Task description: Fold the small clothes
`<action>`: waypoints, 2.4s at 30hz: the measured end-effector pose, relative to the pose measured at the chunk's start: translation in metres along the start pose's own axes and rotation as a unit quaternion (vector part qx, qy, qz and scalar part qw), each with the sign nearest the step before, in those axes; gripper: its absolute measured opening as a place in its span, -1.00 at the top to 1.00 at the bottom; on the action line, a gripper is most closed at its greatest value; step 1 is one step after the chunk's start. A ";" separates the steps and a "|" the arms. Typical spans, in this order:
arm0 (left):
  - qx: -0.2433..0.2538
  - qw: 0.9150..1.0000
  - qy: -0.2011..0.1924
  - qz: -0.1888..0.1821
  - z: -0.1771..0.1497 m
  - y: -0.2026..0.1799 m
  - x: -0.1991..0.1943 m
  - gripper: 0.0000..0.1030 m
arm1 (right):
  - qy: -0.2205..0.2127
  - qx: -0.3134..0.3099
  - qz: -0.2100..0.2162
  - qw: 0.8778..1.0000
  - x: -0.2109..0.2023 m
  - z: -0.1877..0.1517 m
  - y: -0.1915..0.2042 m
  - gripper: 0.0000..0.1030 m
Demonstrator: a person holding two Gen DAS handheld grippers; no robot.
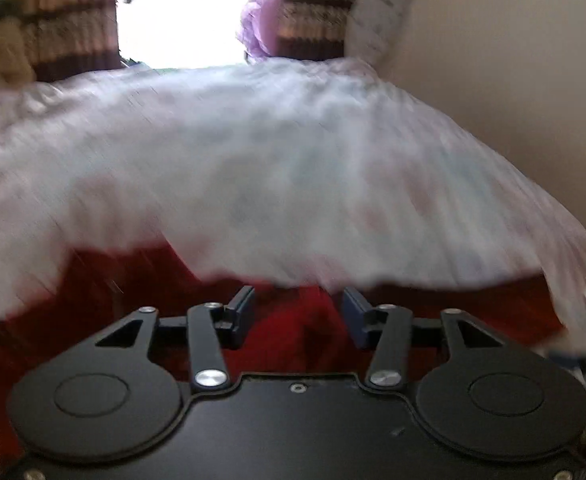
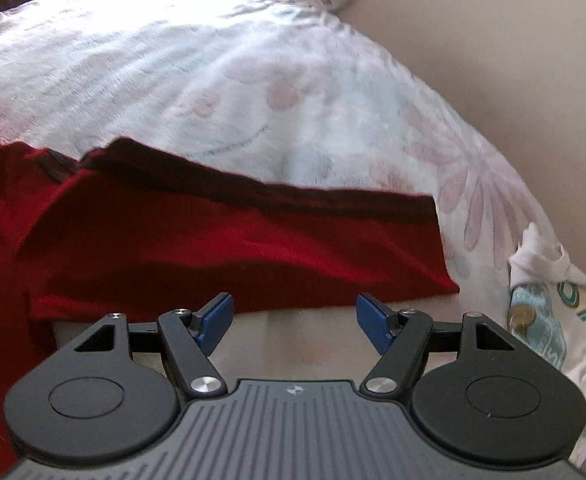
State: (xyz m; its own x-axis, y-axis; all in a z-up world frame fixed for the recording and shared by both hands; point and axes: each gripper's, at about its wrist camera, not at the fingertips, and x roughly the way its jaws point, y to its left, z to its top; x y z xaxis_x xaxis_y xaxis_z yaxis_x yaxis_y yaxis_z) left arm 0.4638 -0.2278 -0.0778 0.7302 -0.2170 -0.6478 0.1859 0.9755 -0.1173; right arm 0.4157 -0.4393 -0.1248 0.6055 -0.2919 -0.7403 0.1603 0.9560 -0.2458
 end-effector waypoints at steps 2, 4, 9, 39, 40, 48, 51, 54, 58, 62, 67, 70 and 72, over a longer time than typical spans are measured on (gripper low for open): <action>0.011 1.000 0.019 0.003 -0.020 -0.006 0.003 0.06 | 0.007 0.000 0.003 1.000 0.006 0.000 0.003 -0.61; 0.015 0.999 0.037 0.007 -0.034 -0.010 0.003 0.06 | 0.007 -0.005 0.002 1.000 0.004 -0.001 0.006 -0.61; 0.005 0.998 0.036 0.049 -0.058 0.027 -0.035 0.05 | 0.004 -0.022 0.002 1.000 0.002 -0.001 0.015 -0.61; -0.008 0.995 0.057 0.076 -0.064 0.065 -0.066 0.00 | 0.018 -0.044 -0.022 0.999 0.012 -0.014 0.017 -0.61; -0.003 0.996 0.056 0.064 -0.061 0.052 -0.062 0.00 | 0.020 -0.040 -0.023 0.999 0.013 -0.015 0.014 -0.61; 0.014 0.997 0.064 0.028 -0.057 -0.001 -0.027 0.00 | 0.030 -0.004 -0.011 0.999 0.018 -0.015 -0.003 -0.61; 0.019 0.997 0.071 0.023 -0.057 -0.012 -0.015 0.00 | 0.028 -0.019 -0.007 0.999 0.016 -0.019 0.001 -0.61; 0.023 0.997 0.075 0.021 -0.059 -0.020 -0.007 0.00 | 0.029 -0.028 -0.009 0.999 0.016 -0.020 0.003 -0.61; 0.021 0.996 0.082 0.021 -0.062 -0.024 0.004 0.00 | 0.027 -0.017 -0.001 0.999 0.015 -0.016 0.002 -0.61; 0.024 0.996 0.086 0.029 -0.067 -0.024 0.015 0.00 | 0.020 -0.018 0.002 1.000 0.011 -0.015 0.002 -0.61; 0.045 0.993 0.099 0.040 -0.072 -0.008 0.020 -0.01 | 0.026 -0.010 -0.002 1.000 0.016 -0.015 -0.003 -0.61; 0.039 0.993 0.087 0.072 -0.064 0.023 0.007 -0.01 | 0.025 0.005 -0.001 1.000 0.021 -0.013 -0.014 -0.61; 0.035 0.992 0.076 0.090 -0.057 0.050 -0.008 -0.01 | 0.011 0.029 -0.012 0.999 0.026 -0.013 -0.029 -0.55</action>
State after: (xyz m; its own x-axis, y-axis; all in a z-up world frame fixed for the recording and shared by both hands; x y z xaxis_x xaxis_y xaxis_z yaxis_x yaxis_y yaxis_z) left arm 0.4302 -0.1758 -0.1216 0.6486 -0.0266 -0.7607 0.1104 0.9921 0.0594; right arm 0.4168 -0.4749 -0.1453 0.5841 -0.3143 -0.7483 0.2195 0.9488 -0.2271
